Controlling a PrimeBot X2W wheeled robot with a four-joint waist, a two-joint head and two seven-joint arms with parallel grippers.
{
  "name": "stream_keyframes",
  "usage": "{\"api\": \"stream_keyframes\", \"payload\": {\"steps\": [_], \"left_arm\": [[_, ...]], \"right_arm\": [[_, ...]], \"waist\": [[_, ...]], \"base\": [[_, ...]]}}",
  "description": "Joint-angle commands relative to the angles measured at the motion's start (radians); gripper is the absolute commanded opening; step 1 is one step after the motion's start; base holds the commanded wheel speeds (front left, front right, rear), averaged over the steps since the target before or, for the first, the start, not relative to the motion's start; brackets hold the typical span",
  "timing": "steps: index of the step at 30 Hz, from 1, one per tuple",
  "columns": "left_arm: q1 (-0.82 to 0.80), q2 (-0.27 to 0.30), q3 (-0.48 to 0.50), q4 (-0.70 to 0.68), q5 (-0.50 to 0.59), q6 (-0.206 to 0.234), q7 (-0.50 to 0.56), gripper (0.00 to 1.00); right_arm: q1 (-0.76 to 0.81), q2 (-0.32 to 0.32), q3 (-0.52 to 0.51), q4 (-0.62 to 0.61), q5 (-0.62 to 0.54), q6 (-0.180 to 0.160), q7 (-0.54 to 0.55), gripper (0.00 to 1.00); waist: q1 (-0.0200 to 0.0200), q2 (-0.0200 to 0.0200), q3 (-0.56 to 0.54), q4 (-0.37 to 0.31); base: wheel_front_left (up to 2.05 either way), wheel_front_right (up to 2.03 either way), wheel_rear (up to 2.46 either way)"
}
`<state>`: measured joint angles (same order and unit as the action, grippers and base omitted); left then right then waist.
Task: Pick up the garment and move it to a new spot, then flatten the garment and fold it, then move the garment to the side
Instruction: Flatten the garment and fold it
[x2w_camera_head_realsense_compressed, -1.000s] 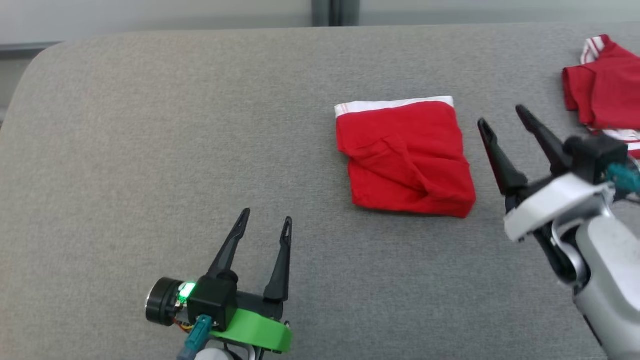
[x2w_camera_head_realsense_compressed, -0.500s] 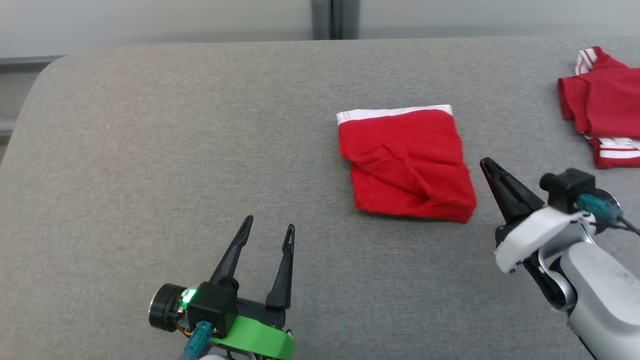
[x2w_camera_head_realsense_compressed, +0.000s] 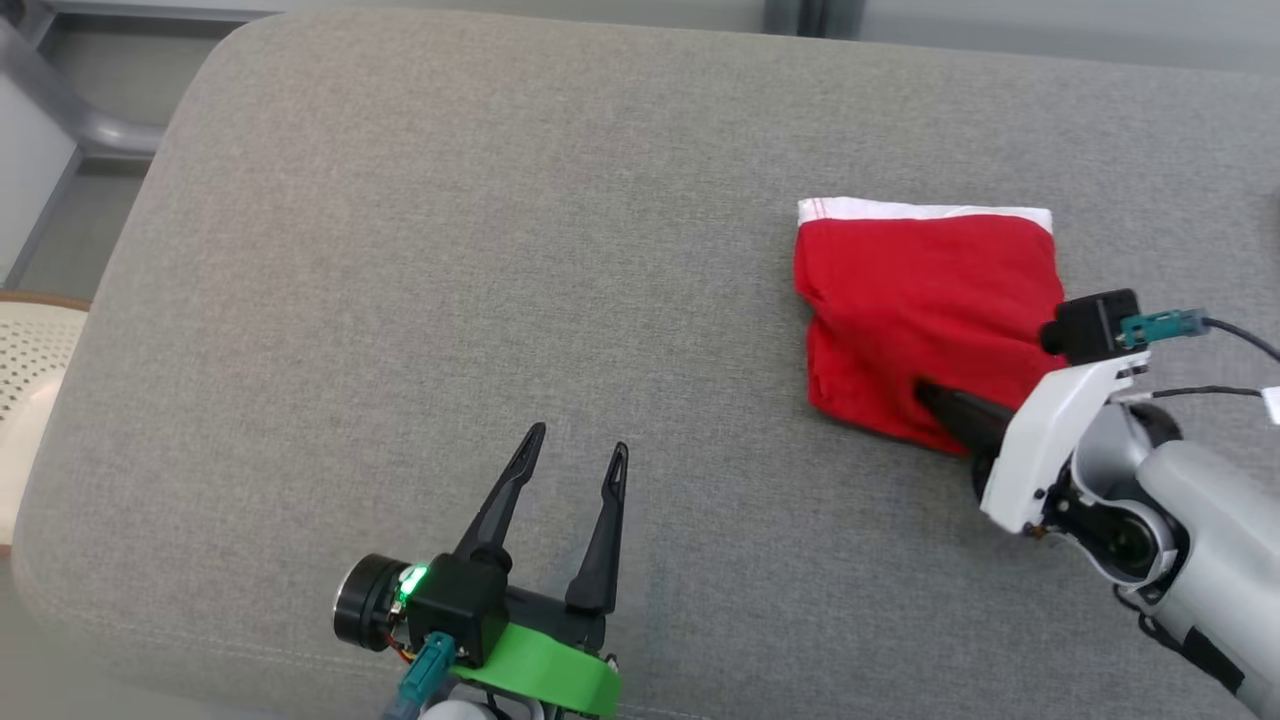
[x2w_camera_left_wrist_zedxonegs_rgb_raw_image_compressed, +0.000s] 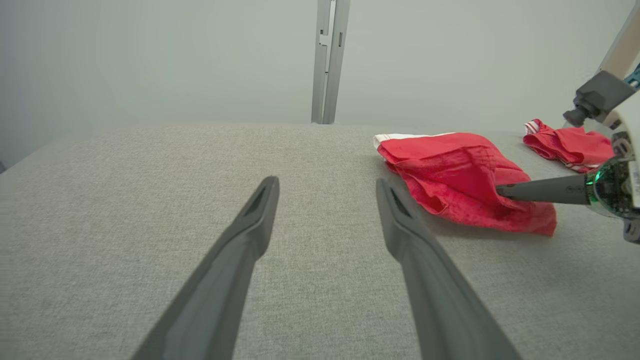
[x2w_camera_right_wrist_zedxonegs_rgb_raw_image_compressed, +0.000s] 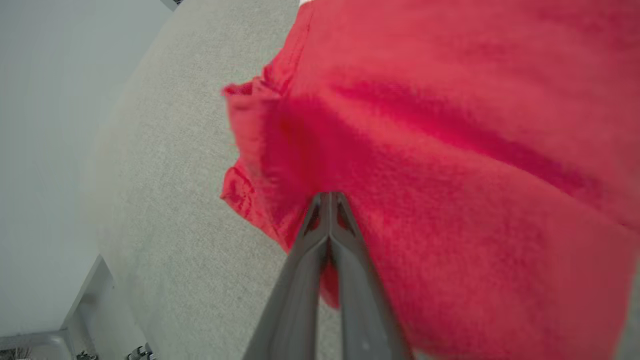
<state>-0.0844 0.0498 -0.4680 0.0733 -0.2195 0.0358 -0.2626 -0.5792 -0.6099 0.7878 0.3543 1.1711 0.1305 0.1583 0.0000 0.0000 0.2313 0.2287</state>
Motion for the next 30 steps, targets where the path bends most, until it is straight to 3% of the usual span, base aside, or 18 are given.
{"api": "stream_keyframes", "payload": {"steps": [1, 7, 11, 12, 13, 14, 19, 23, 30], "left_arm": [[-0.015, 0.002, 0.003, 0.002, -0.002, 0.006, -0.002, 1.0], [-0.002, 0.002, 0.01, 0.008, 0.011, 0.001, -0.002, 1.0], [0.016, 0.002, 0.026, 0.005, 0.015, 0.002, -0.002, 1.0], [0.023, 0.002, 0.037, 0.003, 0.012, 0.005, -0.002, 1.0], [0.029, 0.002, 0.046, 0.001, 0.009, 0.007, -0.002, 1.0], [0.037, 0.002, 0.058, -0.003, 0.005, 0.009, -0.002, 1.0], [0.083, 0.002, 0.127, -0.025, -0.014, 0.015, -0.002, 1.0], [0.116, 0.002, 0.188, -0.047, -0.018, 0.019, -0.002, 1.0], [0.172, 0.002, 0.27, -0.077, 0.016, 0.025, -0.002, 1.0]], "right_arm": [[0.009, -0.008, 0.021, -0.029, 0.031, 0.0, 0.011, 0.0], [0.037, -0.016, 0.142, -0.124, 0.1, 0.0, 0.073, 0.0], [0.045, 0.0, 0.186, -0.16, 0.056, 0.0, -0.042, 0.0], [0.047, 0.003, 0.189, -0.158, 0.028, 0.0, -0.098, 0.22], [0.049, 0.006, 0.194, -0.153, 0.0, 0.0, -0.145, 0.34], [0.054, 0.012, 0.195, -0.141, -0.034, 0.0, -0.208, 1.0], [0.08, 0.067, 0.123, -0.034, -0.183, 0.0, -0.413, 1.0], [0.156, 0.165, -0.12, -0.007, -0.362, 0.0, -0.423, 1.0], [0.388, 0.344, -0.475, -0.12, -0.718, 0.0, -0.423, 1.0]], "waist": [[0.0, 0.0, 0.009, 0.01], [0.0, 0.0, -0.02, -0.02], [0.0, 0.0, -0.054, -0.046], [0.0, 0.0, -0.064, -0.056], [0.0, 0.0, -0.073, -0.064], [0.0, 0.0, -0.084, -0.075], [0.0, 0.0, -0.131, -0.132], [0.0, 0.0, -0.156, -0.181], [0.0, 0.0, -0.213, -0.242]], "base": [[0.0, 0.0, 0.0], [0.0, 0.0, 0.0], [0.0, 0.0, 0.0], [0.0, 0.0, 0.0], [0.0, 0.0, 0.0], [0.0, 0.0, 0.0], [0.0, 0.0, 0.0], [0.0, 0.0, 0.0], [0.0, 0.0, 0.0]]}}
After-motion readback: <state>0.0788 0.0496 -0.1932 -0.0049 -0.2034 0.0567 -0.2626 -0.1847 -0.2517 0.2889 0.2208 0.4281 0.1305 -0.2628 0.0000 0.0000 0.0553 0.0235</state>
